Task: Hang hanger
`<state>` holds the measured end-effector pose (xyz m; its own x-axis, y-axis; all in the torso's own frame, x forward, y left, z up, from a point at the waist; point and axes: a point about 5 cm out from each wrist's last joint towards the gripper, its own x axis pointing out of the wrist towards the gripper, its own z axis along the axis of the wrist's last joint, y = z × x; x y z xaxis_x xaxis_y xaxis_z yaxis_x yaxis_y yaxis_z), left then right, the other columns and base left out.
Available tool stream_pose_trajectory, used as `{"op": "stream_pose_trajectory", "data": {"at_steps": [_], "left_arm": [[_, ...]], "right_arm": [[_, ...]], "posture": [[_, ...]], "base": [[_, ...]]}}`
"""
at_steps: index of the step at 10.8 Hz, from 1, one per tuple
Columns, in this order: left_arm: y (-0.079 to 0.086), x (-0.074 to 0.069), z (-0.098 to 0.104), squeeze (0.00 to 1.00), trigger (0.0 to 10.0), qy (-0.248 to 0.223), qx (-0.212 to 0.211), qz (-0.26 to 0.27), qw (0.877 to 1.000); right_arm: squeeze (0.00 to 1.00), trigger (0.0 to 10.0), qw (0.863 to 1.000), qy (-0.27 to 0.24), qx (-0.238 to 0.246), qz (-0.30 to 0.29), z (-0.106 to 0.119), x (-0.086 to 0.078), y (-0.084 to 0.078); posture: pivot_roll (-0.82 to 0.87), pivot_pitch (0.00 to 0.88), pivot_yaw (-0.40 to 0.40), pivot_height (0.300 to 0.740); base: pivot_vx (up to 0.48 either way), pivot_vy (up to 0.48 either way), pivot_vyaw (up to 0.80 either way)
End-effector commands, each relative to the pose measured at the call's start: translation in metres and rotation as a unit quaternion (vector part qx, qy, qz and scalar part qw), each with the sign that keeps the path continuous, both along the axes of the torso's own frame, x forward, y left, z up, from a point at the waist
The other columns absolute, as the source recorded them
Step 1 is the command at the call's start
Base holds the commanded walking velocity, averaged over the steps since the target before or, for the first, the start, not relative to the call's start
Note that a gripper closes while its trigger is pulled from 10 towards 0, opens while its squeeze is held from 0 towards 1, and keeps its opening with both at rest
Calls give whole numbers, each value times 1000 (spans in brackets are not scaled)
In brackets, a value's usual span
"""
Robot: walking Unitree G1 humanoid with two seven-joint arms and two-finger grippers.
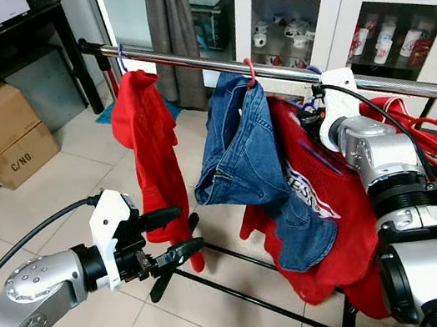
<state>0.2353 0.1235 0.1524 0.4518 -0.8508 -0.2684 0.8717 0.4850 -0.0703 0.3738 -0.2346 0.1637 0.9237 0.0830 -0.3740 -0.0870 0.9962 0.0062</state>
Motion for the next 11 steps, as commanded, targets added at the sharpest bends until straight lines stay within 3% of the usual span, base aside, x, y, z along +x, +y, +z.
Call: {"op": "stream_pose_trajectory", "data": {"at_steps": [1,5,6,7,10,11], "left_arm": [[1,4,4,0,10000,-10,5,-2,1000],[2,6,4,0,10000,-12,4,3,1000],[2,8,5,0,10000,-21,3,16,1000],[4,19,6,0,10000,-42,2,72,997],[9,25,8,0,10000,-75,-14,141,987],[9,27,6,0,10000,-81,-19,170,982]], "right_arm": [[0,0,1000,-11,1,2,5,1,-3],[0,0,1000,-17,8,19,8,0,1],[0,0,999,-21,11,21,9,-1,1],[0,0,999,-32,13,25,14,-6,-2],[0,0,998,-55,14,38,25,-34,-9],[0,0,997,-61,8,36,26,-54,-9]], "posture": [[89,0,-20,740],[91,0,-19,740],[90,0,-17,740],[89,0,-20,740],[80,0,-13,740],[73,0,-6,740]], "base": [[0,0,0],[0,0,0],[0,0,0],[0,0,0],[0,0,0],[0,0,0]]}}
